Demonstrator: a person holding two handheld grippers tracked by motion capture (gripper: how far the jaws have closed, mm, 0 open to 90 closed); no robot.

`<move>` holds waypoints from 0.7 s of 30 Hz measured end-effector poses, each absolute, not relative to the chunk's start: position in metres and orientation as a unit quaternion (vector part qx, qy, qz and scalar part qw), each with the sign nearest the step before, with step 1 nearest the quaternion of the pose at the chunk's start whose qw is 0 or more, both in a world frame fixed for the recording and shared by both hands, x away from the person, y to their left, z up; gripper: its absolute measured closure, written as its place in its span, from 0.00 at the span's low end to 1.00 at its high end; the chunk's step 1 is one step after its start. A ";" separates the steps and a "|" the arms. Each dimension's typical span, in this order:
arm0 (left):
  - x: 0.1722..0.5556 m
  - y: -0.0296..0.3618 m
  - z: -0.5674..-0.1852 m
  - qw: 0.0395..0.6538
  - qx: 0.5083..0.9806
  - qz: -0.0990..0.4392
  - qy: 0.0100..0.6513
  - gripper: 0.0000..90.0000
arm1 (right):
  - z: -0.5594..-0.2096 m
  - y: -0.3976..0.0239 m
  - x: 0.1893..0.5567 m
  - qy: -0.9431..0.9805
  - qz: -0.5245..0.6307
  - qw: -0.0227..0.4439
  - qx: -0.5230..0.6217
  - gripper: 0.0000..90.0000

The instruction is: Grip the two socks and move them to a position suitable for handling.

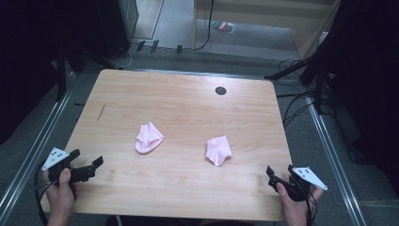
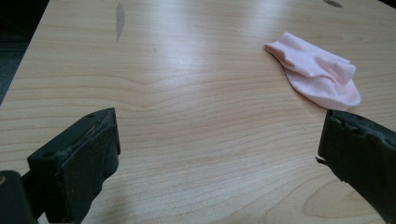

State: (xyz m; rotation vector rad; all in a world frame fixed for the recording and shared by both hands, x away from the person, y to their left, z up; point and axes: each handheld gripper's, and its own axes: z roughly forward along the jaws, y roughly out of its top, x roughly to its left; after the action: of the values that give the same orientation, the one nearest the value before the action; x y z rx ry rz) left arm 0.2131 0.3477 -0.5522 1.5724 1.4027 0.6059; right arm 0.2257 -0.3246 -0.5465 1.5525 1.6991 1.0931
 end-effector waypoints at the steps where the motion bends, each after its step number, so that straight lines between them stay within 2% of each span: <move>1: 0.213 0.348 -0.552 0.456 0.639 0.244 0.569 0.00 | -0.546 -0.323 0.225 0.639 0.407 0.295 0.582 0.15; 15: 0.213 0.347 -0.552 0.461 0.640 0.245 0.563 0.00 | -0.522 -0.285 0.221 0.637 0.429 0.279 0.576 0.16; 19: 0.213 0.347 -0.552 0.460 0.645 0.243 0.560 0.00 | -0.517 -0.269 0.220 0.646 0.436 0.270 0.565 0.18; 21: 0.212 0.346 -0.552 0.460 0.644 0.246 0.559 0.00 | -0.515 -0.263 0.220 0.651 0.441 0.268 0.558 0.22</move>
State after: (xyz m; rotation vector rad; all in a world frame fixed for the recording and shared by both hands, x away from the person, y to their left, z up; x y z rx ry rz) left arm 0.2124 0.3458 -0.5521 1.5851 1.3766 0.6047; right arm 0.2200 -0.2630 -0.5145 1.5050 1.7554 1.1886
